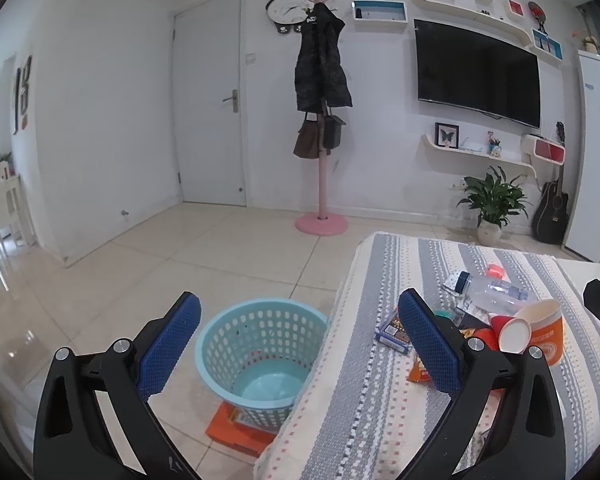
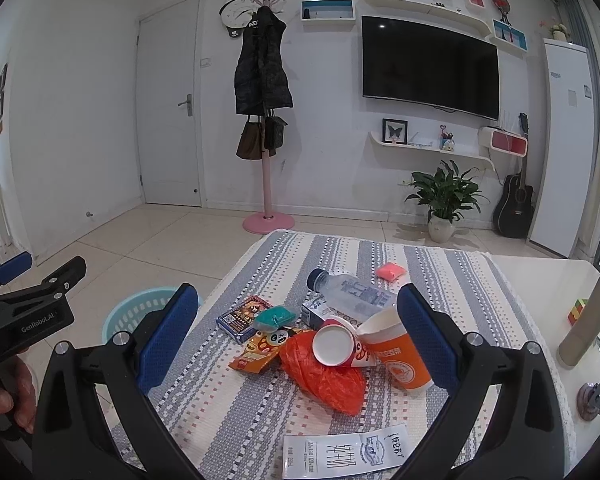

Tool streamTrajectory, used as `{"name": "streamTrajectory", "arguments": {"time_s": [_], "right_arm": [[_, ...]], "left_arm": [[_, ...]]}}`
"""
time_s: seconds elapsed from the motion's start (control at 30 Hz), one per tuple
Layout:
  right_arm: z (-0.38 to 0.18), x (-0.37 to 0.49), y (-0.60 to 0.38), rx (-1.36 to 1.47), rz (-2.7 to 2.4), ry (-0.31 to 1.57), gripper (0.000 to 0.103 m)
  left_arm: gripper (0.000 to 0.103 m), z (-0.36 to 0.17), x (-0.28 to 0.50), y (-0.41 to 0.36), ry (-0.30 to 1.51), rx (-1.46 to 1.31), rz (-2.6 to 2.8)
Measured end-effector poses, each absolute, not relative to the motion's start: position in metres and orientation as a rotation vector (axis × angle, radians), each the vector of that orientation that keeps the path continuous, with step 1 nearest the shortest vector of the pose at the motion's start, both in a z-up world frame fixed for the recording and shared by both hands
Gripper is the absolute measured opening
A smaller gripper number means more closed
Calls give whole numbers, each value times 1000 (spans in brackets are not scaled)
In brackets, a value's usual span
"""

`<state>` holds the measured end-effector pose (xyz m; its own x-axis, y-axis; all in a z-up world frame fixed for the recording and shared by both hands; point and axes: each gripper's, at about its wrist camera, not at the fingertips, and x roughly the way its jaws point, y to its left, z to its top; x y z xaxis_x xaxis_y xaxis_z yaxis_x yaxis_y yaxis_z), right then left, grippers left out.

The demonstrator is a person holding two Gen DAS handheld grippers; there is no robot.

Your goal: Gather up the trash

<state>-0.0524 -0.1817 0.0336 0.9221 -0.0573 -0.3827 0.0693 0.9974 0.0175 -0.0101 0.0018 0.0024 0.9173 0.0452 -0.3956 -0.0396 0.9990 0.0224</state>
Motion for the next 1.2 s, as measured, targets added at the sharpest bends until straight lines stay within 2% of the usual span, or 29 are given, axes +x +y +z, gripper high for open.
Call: {"name": "streamTrajectory", "arguments": {"time_s": [1.2], "right_arm": [[35,-55,-197,52,-85,403,96]], "left_arm": [[96,-4,-8,4,449,-22,-24]]}}
